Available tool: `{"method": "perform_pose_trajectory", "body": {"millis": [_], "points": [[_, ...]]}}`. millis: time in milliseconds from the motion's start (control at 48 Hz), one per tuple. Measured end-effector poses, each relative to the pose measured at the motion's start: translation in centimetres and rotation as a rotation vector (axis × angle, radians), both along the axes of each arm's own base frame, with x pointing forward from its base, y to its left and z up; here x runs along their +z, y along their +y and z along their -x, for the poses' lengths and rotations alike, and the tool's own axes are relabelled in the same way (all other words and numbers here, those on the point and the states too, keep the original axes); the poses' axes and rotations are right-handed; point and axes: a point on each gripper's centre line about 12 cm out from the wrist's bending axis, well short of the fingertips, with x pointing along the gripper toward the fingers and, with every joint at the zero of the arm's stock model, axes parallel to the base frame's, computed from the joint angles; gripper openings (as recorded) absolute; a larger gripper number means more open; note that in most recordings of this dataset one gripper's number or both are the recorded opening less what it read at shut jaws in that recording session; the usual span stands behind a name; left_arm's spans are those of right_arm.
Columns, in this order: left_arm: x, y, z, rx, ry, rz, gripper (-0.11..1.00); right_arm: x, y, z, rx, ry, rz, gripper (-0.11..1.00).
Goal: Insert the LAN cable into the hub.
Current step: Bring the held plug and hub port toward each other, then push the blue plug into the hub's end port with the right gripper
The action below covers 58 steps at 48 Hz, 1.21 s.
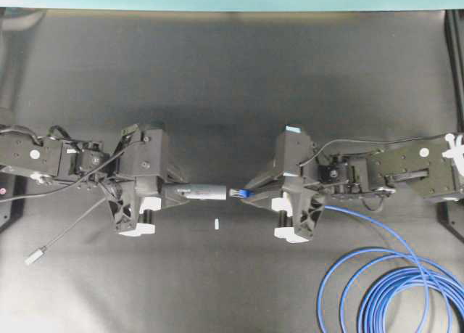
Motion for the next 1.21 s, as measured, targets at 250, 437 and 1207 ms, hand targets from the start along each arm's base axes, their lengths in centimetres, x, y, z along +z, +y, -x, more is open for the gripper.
{"method": "perform_pose_trajectory", "body": {"millis": [250,437,1207], "points": [[-0.1,0.1,-0.1,0.002,0.002,0.000,0.28,0.0,-0.1,-0.6,0.002,0.000,0.006,0.13],[-0.1,0.0,-0.1,0.000,0.002,0.000,0.28,-0.3,0.0,-0.7,0.004,0.015,0.010,0.13],[0.3,0.2,-1.9,-0.021,0.013,-0.044,0.28,-1.1,0.1,-1.3,0.027,0.074,0.042,0.13]]}}
